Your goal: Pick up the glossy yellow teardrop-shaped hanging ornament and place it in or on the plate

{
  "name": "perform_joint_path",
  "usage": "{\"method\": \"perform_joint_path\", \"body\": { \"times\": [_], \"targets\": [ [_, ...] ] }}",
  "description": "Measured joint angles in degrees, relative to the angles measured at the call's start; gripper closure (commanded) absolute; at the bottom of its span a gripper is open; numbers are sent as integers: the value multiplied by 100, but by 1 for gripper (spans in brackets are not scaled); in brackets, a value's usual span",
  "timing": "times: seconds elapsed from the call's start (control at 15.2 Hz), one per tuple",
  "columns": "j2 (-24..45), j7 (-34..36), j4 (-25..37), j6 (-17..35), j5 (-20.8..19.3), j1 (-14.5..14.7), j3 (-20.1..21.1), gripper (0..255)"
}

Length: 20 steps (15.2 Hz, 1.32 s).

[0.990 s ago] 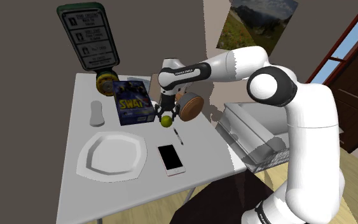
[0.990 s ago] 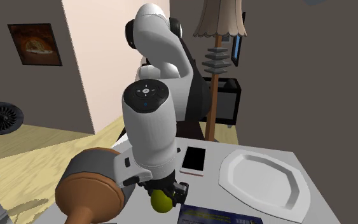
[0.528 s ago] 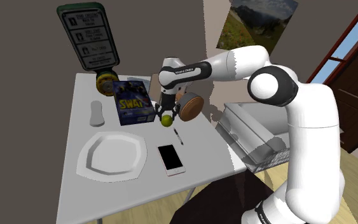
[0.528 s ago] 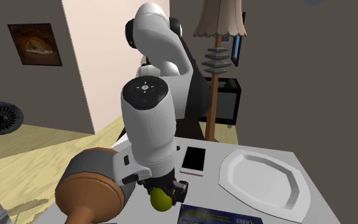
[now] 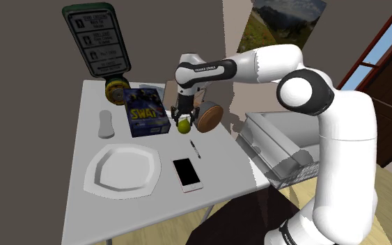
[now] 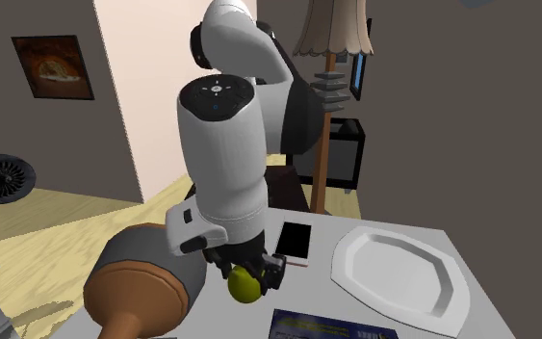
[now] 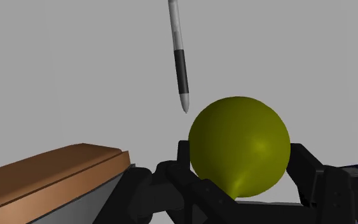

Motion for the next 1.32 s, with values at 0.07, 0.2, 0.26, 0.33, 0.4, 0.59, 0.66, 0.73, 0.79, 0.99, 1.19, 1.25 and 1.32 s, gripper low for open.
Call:
{"method": "perform_joint_path", "body": {
  "times": [0.07,0.2,0.26,0.33,0.4,0.59,0.66,0.73,0.79,0.99,1.19,1.25,1.32],
  "targets": [
    [-46,-3,12,-59,3,-3,1,255],
    [-98,-8,83,-180,7,-8,3,255],
    [-128,-12,113,-242,9,-12,3,255],
    [-165,-10,123,-288,11,-12,4,255],
    [-190,-7,175,-365,14,-10,7,255],
    [-293,117,125,-414,31,76,50,255],
    [-338,214,93,-428,42,146,83,255],
    [-366,322,34,-390,54,224,120,255],
    [-377,424,9,-373,64,298,154,255],
    [-419,750,-91,-300,93,533,262,255],
    [-425,1069,-151,-232,121,766,369,255],
    [-444,1179,-173,-222,131,844,405,255],
    [-457,1293,-196,-201,140,925,442,255]
  ]
}}
